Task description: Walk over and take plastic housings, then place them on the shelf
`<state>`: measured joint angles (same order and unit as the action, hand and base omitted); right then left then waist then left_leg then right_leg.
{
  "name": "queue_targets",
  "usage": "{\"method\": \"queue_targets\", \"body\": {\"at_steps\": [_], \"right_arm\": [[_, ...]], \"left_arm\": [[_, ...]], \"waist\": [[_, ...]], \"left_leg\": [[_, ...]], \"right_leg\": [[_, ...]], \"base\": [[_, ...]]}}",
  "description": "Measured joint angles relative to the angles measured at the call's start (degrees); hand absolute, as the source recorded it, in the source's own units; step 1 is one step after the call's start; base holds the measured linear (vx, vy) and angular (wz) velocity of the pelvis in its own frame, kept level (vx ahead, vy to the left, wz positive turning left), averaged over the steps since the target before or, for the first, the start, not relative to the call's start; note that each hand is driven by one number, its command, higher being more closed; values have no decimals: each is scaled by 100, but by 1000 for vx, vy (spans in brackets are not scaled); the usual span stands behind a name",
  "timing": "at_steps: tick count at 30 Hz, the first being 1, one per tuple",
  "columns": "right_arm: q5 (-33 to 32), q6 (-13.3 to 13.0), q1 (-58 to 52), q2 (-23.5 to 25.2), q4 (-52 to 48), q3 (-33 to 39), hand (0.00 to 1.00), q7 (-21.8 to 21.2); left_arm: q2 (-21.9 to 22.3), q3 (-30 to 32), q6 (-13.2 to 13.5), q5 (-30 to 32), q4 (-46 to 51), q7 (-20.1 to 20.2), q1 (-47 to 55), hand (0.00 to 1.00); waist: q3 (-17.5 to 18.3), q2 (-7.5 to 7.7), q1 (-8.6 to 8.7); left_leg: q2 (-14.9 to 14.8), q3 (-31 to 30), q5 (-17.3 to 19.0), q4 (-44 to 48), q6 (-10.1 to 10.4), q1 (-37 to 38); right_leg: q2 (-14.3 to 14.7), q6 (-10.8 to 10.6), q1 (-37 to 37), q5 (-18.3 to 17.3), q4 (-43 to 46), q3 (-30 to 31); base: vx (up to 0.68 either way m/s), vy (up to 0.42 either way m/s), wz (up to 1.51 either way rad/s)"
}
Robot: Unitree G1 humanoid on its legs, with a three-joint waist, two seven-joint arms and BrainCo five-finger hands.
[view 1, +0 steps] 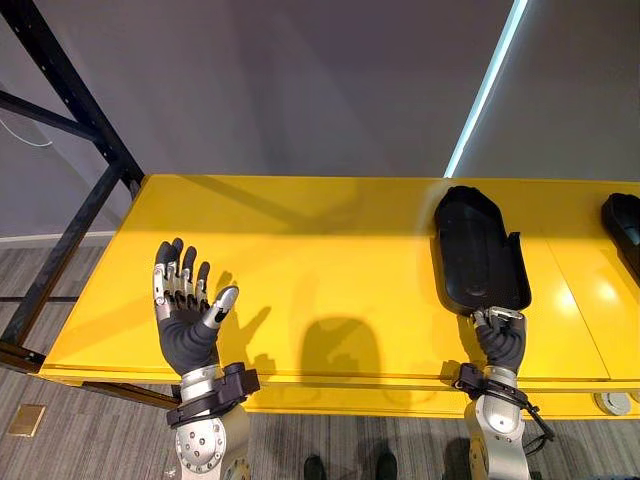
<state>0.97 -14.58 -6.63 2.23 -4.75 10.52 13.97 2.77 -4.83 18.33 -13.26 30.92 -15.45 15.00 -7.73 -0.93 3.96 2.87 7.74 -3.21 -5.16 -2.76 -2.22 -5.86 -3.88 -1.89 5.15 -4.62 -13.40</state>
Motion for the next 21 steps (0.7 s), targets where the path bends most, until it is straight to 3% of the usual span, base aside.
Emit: {"method": "queue_targets", "body": {"at_steps": [2,3,10,18,21], "right_arm": [[-36,-3,-198,15,-516,-67,100,-136],[-79,-12,-302,37,-865,-56,0,-253],[-278,-221,-730,66,-2182,37,0,-728],[-272,-242,-979,101,-2197,291,0,-815],[-271,-243,-975,100,-2174,300,0,-794]], "left_arm": [[-5,-4,0,4,0,1,-79,0],[-10,-15,0,11,3,22,-127,0],[-165,-253,-2,179,-1,251,-290,0],[-285,-598,-2,343,-508,469,-692,0],[-346,-593,-5,347,-788,496,-698,0]], "waist": [[-9,15,6],[-22,37,25],[-32,138,160],[9,133,306],[11,129,344]], "left_leg": [[-6,38,11,6,13,30],[-16,96,26,18,31,69],[-127,542,171,18,169,321],[-263,997,249,29,237,502],[-395,1404,547,479,265,398]], "right_leg": [[7,0,16,-1,0,32],[15,1,39,-1,0,70],[129,11,99,-2,0,509],[288,56,84,27,3,968],[376,125,-17,79,27,1405]], "base": [[-9,3,-10],[-9,3,-26],[-28,-11,-32],[-29,-23,-33],[-36,-23,-76]]}}
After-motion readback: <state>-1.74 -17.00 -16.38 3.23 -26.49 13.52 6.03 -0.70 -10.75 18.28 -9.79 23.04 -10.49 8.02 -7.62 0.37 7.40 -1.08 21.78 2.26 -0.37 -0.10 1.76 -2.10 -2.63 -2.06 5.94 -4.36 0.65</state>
